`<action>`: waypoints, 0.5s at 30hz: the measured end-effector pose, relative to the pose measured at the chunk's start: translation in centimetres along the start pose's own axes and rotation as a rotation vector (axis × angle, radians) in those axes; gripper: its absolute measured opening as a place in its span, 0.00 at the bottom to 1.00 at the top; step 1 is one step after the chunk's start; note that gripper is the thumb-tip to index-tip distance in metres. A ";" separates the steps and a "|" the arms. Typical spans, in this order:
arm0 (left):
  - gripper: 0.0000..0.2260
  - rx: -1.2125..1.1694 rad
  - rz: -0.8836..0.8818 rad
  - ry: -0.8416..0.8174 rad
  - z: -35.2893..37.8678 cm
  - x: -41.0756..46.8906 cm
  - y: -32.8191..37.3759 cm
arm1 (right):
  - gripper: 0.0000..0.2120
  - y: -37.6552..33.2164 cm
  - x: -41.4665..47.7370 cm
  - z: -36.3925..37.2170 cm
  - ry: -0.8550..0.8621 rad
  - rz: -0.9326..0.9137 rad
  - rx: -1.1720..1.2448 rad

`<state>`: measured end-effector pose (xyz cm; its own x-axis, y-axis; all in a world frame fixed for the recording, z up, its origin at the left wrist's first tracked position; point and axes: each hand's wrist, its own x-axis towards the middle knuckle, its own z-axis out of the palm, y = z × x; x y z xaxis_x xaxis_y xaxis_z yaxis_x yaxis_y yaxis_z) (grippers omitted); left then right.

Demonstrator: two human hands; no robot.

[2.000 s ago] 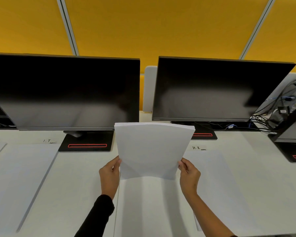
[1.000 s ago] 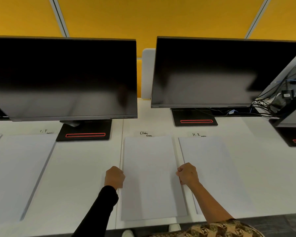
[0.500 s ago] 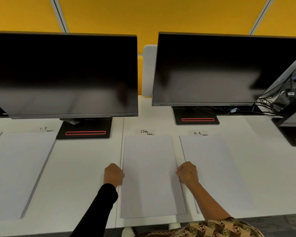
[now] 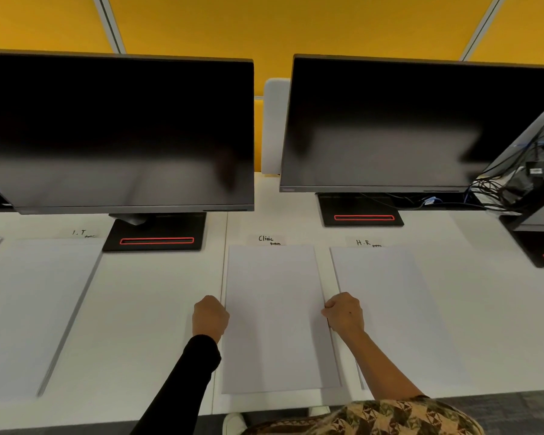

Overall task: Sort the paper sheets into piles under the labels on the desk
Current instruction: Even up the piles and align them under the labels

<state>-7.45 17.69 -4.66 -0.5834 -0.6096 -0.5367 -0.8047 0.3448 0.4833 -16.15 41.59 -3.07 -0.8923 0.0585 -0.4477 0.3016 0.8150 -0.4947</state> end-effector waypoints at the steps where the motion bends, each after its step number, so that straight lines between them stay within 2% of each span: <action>1: 0.19 0.000 0.006 0.010 0.1 0.1 -0.1 | 0.17 0.1 -0.1 0.0 0.003 -0.005 -0.004; 3: 0.18 0.008 0.018 0.023 0.2 0.0 -0.1 | 0.17 0.2 -0.2 0.0 0.004 -0.016 -0.004; 7: 0.18 -0.010 0.037 0.041 -0.1 -0.5 0.0 | 0.06 0.1 -0.8 -0.2 0.021 -0.039 0.044; 11: 0.13 -0.146 0.085 0.043 -0.6 -2.1 -0.2 | 0.12 0.2 -1.7 -0.5 0.025 -0.084 0.060; 13: 0.05 -0.222 0.120 0.010 -0.9 -3.4 -0.5 | 0.17 0.8 -2.5 -0.6 -0.029 -0.092 0.092; 15: 0.15 -0.207 0.164 -0.004 -0.8 -4.7 -1.0 | 0.22 1.8 -3.7 -0.4 -0.123 -0.121 0.104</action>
<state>-3.79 19.65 -2.11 -0.7052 -0.5545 -0.4419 -0.6599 0.2854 0.6951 -12.45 43.04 -1.98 -0.8781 -0.1126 -0.4651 0.2335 0.7475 -0.6218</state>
